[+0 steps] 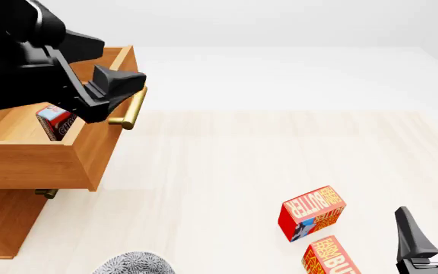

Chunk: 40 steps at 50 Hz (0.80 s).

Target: Put the chocolate pudding in the top drawer of the cabinet and close it.

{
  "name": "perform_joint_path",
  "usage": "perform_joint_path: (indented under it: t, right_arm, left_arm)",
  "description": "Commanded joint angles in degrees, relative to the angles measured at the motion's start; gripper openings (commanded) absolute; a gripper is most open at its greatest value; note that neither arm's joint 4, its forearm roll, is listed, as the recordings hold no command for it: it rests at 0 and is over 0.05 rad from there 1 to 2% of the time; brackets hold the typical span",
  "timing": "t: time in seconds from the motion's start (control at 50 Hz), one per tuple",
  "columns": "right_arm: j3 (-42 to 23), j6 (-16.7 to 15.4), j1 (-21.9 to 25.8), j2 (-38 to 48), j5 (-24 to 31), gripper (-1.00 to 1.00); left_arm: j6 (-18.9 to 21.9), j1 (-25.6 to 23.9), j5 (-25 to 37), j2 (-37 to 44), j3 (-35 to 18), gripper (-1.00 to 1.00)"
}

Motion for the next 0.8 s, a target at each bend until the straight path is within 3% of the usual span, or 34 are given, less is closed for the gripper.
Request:
perform_joint_path:
  t: [0.02, 0.8]
  right_arm:
    - [0.0, 0.01, -0.01, 0.02, 0.0, 1.0]
    - [0.0, -0.01, 0.0, -0.01, 0.0, 1.0]
  left_arm:
    - [-0.23, -2.72, -2.04, 1.74, 2.16, 1.0]
    - [-4.13, -7.31, -11.11, 8.29, 12.99, 1.0]
